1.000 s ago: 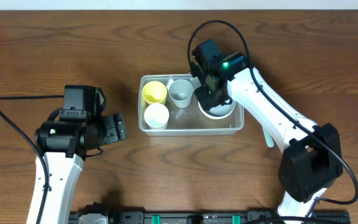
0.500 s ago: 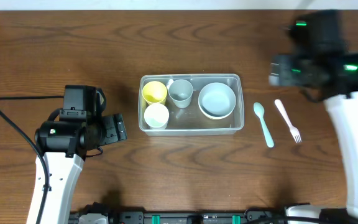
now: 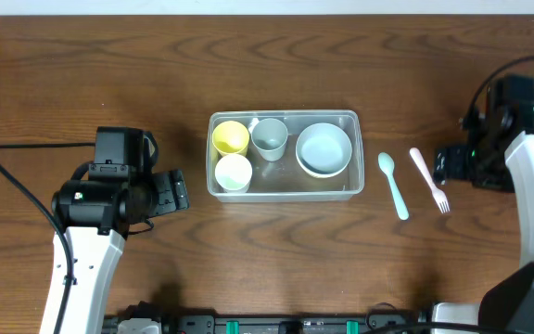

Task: Pack container
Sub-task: 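Stack the second white bowl in the container and withdraw right gripper, then lower the right gripper onto the white fork and grasp it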

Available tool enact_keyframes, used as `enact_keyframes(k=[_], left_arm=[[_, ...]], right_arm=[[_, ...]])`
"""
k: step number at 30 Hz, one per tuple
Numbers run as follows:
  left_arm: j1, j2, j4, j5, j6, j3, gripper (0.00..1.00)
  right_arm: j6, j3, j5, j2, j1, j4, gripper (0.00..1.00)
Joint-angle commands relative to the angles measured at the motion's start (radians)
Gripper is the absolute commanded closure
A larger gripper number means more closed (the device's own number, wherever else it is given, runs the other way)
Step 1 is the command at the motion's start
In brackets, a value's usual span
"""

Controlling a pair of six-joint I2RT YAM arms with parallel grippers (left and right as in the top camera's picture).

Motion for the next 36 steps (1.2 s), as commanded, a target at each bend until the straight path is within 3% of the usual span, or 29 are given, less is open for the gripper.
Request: enact_keyframes(k=[1,7,15,36], left_arm=[[0.004,-0.001,-0.006,0.003,-0.010,0.000,0.13],[0.004,-0.001,-0.006,0.003,-0.010,0.000,0.13],[0.004,-0.001,-0.004,0.003,-0.010,0.000,0.13],[0.004,-0.001,-0.005,0.003,-0.010,0.000,0.13]], right_arm=[[-0.018,-0.080,-0.008,0.003,-0.035,0.048,0.01],[-0.024,-0.120,-0.005,0.003,-0.049,0.116,0.01],[-0.227,-0.142,-0.016,0.032,-0.049,0.205,0.03],[-0.261,-0.205,0.012,0.307,-0.049,0.318,0.02]])
